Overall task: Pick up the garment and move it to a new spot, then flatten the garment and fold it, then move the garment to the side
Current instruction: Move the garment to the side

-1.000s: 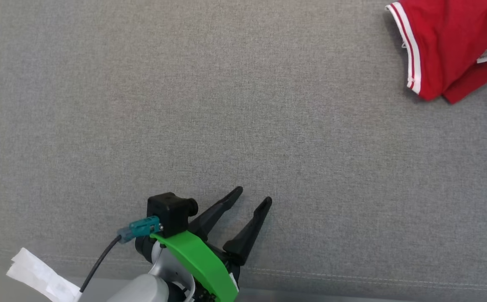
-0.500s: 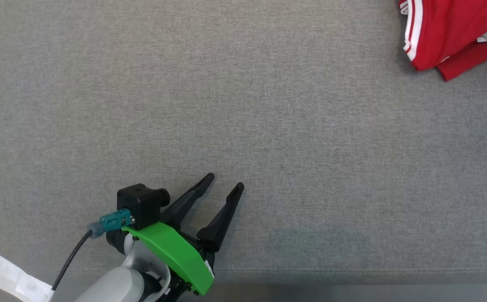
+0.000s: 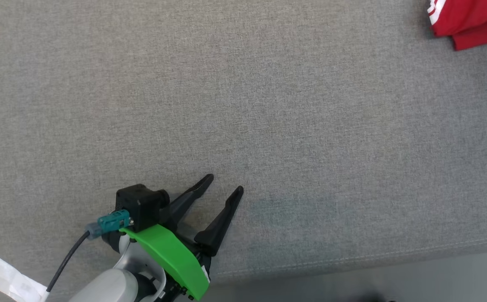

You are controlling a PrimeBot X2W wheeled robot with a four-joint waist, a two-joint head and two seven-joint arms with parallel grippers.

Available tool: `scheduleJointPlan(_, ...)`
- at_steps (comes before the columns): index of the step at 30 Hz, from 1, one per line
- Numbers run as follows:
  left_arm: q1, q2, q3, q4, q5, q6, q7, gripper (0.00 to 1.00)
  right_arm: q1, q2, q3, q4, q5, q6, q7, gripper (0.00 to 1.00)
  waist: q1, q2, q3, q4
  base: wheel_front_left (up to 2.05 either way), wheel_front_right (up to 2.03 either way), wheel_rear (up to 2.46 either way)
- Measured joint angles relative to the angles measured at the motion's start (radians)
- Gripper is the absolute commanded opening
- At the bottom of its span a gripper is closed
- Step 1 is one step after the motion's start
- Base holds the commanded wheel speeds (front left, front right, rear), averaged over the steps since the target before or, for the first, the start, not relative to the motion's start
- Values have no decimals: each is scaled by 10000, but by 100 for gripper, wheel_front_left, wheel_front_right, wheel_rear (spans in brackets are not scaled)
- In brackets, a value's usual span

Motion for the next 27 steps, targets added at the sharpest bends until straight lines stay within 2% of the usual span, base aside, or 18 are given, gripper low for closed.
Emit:
scheduleJointPlan(15, -4, 132, 188, -566, 366, -17, 138, 100, -945, -79, -245, 366, -401, 182, -1068, 0, -1, 0, 827, -283, 0, 0, 0)
scheduleJointPlan(27, 58, 274, 546, -786, 506, -63, 357, 100, -1185, 4, -389, 963, -403, 268, -1335, 0, -1, 0, 963, -638, 0, 0, 0)
